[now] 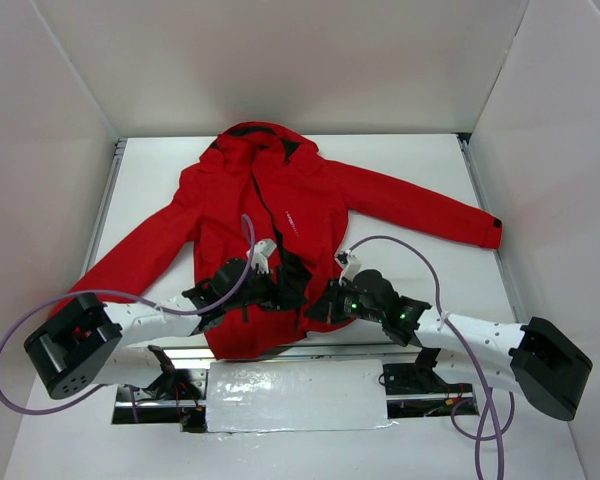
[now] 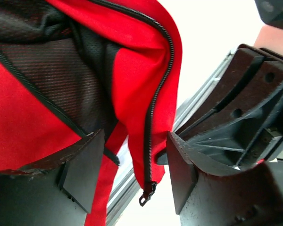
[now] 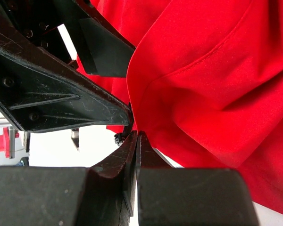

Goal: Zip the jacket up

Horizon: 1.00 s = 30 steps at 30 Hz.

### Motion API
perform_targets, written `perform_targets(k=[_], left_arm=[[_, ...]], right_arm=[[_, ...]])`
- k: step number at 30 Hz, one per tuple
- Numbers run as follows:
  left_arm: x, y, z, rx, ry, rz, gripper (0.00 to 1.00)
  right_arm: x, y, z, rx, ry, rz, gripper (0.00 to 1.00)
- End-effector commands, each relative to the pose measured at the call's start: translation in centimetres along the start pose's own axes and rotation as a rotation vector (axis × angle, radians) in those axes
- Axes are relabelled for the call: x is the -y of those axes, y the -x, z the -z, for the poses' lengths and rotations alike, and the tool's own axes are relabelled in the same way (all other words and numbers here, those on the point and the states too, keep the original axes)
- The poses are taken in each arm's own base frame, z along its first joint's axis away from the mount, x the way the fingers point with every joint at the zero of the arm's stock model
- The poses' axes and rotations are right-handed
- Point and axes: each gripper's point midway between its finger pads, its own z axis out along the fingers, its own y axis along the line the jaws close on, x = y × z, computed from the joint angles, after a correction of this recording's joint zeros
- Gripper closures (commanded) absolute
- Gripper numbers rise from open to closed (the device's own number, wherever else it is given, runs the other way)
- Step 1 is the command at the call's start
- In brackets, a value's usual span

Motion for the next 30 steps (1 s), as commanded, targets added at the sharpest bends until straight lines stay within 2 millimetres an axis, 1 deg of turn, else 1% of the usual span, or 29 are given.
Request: perform_targets(k=[1,2,3,6,7,10,12,13,14,15,16,19,21,28,30], left_arm=[[2.2,0.9,-0.4,0.024,-0.094,-0.023,0.34],[1.8,0.6,-0.7,0.016,-0.085,-0.021,0.36],[1.6,0.6,-0.8,0.012,-0.079,-0.022,0.43],[0.9,0.2,-1.3,-0.001,-0.057,-0.018,0.52],[0.8,0.1,-1.5,-0.004,-0.051,-0.016,0.6],[0.1,-0.3,-1.9,-0.014,-0.03,-0.016,0.67],[-0.2,-0.4,-2.1,-0.017,-0.023,-0.019,0.68],[-0.1,-0.3,-2.2,-0.015,-0.025,-0.024,0.71],[-0.3,-0.4,-2.4,-0.02,-0.021,-0.026,0.77],[-0.4,-0.5,-2.5,-0.022,-0.017,-0.027,0.94],[-0.2,-0.3,-2.7,-0.024,-0.019,-0.028,1.0],[0.1,-0.1,-2.8,-0.025,-0.032,-0.034,1.0],[0.7,0.0,-2.7,-0.021,-0.054,-0.042,1.0],[2.6,0.7,-1.6,0.013,-0.126,-0.067,1.0],[2.7,0.8,-1.4,0.021,-0.125,-0.076,1.0]], right_arm=[[0.0,0.5,0.1,0.037,0.003,-0.002,1.0],[0.0,0.5,0.1,0.04,0.003,-0.007,1.0],[-0.1,0.6,0.2,0.046,0.006,-0.009,1.0],[-0.2,0.7,0.3,0.052,0.011,-0.014,1.0],[-0.2,0.7,0.3,0.051,0.01,-0.016,1.0],[0.0,0.5,0.3,0.049,0.005,-0.019,1.0],[0.0,0.4,0.4,0.049,0.01,-0.022,1.0],[-0.1,0.4,0.4,0.046,0.016,-0.024,1.0],[-0.1,0.3,0.4,0.043,0.018,-0.026,1.0],[-0.1,0.3,0.4,0.044,0.019,-0.025,1.0],[0.0,0.3,0.4,0.046,0.014,-0.027,1.0],[0.9,0.2,0.4,0.052,-0.025,-0.04,1.0],[2.0,0.4,0.4,0.071,-0.074,-0.052,1.0],[5.6,0.5,0.6,0.107,-0.237,-0.116,1.0],[5.7,0.5,0.5,0.108,-0.232,-0.121,0.99]])
